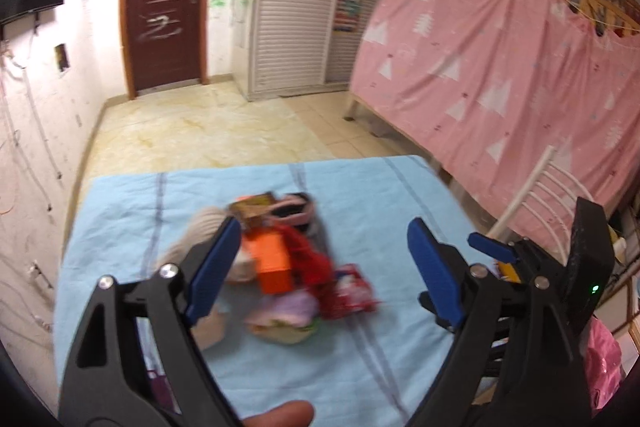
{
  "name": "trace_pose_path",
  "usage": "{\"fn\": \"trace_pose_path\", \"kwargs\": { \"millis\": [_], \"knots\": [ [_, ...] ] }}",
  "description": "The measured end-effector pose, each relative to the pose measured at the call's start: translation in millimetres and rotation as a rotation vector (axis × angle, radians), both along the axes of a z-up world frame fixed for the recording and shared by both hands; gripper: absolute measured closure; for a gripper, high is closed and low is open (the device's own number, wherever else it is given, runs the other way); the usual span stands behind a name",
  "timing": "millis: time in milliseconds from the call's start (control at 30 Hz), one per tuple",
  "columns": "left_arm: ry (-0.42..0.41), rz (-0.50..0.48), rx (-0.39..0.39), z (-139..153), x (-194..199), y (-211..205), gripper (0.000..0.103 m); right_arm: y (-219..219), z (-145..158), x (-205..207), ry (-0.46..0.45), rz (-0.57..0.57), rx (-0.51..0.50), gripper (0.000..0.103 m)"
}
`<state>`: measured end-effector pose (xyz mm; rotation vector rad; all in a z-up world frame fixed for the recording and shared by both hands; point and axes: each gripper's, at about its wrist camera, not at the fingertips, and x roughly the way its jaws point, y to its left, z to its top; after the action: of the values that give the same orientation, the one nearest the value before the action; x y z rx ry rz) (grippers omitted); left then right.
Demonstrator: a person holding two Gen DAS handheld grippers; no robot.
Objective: Collect trash
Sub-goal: 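Grasp the red plastic bag with the right tool while the left tool grasps the cream ball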
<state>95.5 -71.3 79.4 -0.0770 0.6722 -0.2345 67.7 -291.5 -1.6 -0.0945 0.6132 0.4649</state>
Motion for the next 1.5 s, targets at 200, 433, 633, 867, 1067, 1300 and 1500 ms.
{"fn": "trace_pose_path", "kwargs": {
  "millis": [200,433,633,867,1067,1300,1500],
  "knots": [
    [0.004,0.085,0.04,-18,-5,30,0.021,33,-10,7,0.066,0.086,-0.004,0.015],
    [0.061,0.136,0.054,-47,-8,61,0.021,60,-19,19,0.132,0.12,-0.027,0.015],
    [0.096,0.144,0.045,-65,-10,77,0.021,68,-23,30,0.143,0.082,-0.053,0.015],
    [0.169,0.109,0.021,-88,-2,81,0.028,67,-28,38,0.152,0.043,-0.095,0.015],
    [0.224,0.076,0.018,-102,5,74,0.054,73,-33,41,0.161,0.051,-0.131,0.043],
    [0.23,0.041,0.004,-102,3,68,0.055,80,-39,43,0.184,0.076,-0.163,0.068],
    [0.212,0.034,0.006,-96,-7,64,0.055,72,-34,37,0.165,0.058,-0.14,0.069]
  ]
}}
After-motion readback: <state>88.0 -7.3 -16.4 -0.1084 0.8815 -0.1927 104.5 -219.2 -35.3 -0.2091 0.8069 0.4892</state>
